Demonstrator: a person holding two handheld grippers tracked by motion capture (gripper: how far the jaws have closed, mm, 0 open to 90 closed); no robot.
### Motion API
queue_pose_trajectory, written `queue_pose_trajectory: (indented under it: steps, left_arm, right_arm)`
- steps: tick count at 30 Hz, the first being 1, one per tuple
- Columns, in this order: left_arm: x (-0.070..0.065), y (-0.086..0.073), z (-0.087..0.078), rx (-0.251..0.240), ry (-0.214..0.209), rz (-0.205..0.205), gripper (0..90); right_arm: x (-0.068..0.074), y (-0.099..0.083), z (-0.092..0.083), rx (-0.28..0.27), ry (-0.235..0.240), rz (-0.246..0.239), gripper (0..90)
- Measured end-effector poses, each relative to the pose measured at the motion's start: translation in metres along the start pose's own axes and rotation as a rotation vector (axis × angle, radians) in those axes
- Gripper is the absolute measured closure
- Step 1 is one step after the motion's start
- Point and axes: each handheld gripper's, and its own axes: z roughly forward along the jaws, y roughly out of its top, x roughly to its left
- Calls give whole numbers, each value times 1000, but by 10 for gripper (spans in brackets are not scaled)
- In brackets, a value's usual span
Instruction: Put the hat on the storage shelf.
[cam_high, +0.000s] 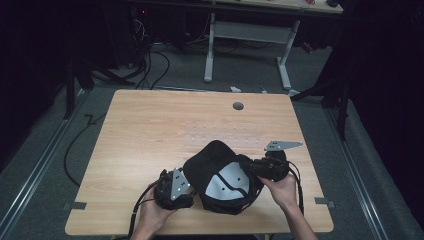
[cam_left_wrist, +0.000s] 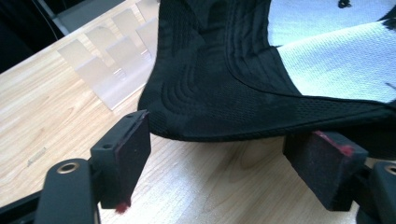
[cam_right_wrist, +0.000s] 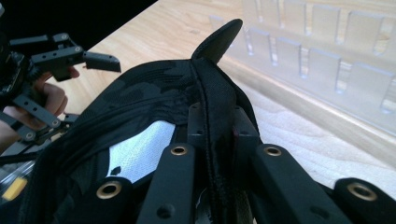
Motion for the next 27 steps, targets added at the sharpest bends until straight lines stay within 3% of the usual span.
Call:
queue_pose_trajectory:
  steps: [9, 12, 19, 24, 27]
  left_arm:
    - [0, 1, -3, 11, -7, 13, 242]
    - [-3, 0, -4, 8, -10, 49, 247]
    - [-7, 2, -5, 5, -17, 81, 257]
    - [-15, -1, -7, 13, -14, 145, 256]
    - [-11, 1, -8, 13, -5, 136, 255]
  right_arm:
    - [1, 0, 4, 24, 19, -8, 825]
    - [1, 1, 5, 24, 32, -9, 825]
    - [2, 5, 3, 19, 41, -18, 824]
    - [4, 12, 5, 29, 40, -36, 824]
    - [5, 12, 7, 34, 39, -41, 824]
